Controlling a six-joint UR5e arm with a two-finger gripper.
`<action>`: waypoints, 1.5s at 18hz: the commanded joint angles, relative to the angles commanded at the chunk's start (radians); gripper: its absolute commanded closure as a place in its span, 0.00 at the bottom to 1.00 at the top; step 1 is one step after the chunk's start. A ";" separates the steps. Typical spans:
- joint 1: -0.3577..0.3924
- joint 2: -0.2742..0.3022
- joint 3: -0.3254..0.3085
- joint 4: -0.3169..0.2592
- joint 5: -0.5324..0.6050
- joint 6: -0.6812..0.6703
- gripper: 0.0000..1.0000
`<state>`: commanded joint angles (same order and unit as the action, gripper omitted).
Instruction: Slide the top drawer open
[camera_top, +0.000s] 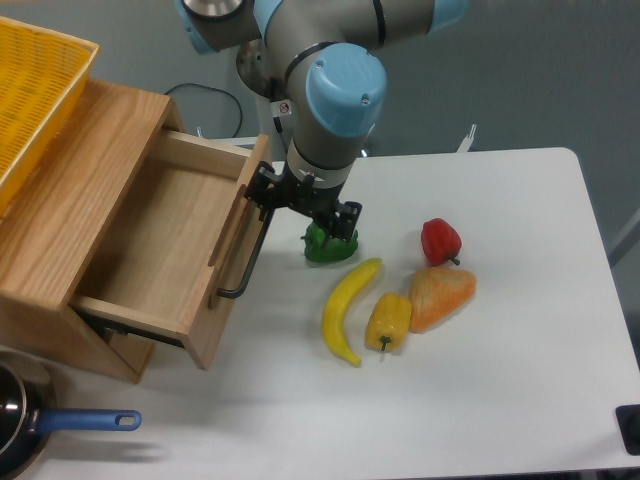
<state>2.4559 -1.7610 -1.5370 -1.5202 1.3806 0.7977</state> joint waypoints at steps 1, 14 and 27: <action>0.002 0.000 0.000 0.000 0.000 0.000 0.00; 0.026 -0.003 0.006 -0.003 -0.005 -0.002 0.00; 0.026 0.015 0.023 -0.018 -0.028 -0.003 0.00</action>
<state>2.4820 -1.7457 -1.5141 -1.5385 1.3530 0.7946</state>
